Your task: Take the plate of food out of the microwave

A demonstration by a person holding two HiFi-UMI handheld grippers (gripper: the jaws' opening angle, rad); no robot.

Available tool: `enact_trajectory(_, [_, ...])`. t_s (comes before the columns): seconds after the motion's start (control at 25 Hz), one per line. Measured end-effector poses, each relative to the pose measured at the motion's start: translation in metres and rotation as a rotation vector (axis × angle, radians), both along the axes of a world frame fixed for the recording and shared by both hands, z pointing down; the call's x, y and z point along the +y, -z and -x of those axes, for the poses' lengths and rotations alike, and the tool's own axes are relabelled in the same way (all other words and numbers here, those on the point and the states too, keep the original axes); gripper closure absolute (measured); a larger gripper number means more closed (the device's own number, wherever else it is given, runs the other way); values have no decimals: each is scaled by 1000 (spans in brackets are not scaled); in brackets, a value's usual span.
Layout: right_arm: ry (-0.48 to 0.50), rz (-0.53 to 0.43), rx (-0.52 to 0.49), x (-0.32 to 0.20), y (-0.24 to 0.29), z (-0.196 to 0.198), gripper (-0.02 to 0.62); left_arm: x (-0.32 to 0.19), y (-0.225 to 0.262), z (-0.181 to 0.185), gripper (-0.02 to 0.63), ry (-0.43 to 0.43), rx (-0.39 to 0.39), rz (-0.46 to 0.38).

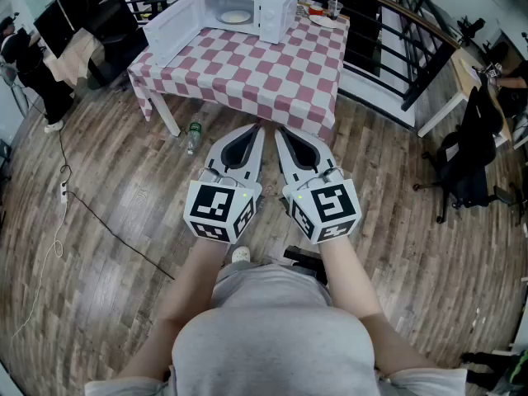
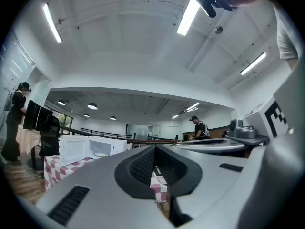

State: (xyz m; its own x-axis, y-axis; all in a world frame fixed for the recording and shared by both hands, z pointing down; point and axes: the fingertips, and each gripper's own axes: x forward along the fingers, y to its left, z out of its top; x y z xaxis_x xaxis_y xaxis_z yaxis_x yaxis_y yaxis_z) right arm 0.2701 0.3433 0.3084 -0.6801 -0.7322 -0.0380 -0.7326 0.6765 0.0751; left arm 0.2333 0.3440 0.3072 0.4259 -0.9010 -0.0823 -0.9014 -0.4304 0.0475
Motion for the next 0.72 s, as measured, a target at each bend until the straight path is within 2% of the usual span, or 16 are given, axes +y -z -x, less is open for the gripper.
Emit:
enact_trajectory(0.24, [4,7,6,-15,-4,9,569,-17,-2,8,603,-8,-1,3])
enact_trajectory(0.48, [43,6,37,-30,-10,36,569,-39,-4,26,603,-17,5,7])
enact_trajectory(0.72, [13,37,22,-57,-13,57,569,-60,-4,52,603,-14,5,5])
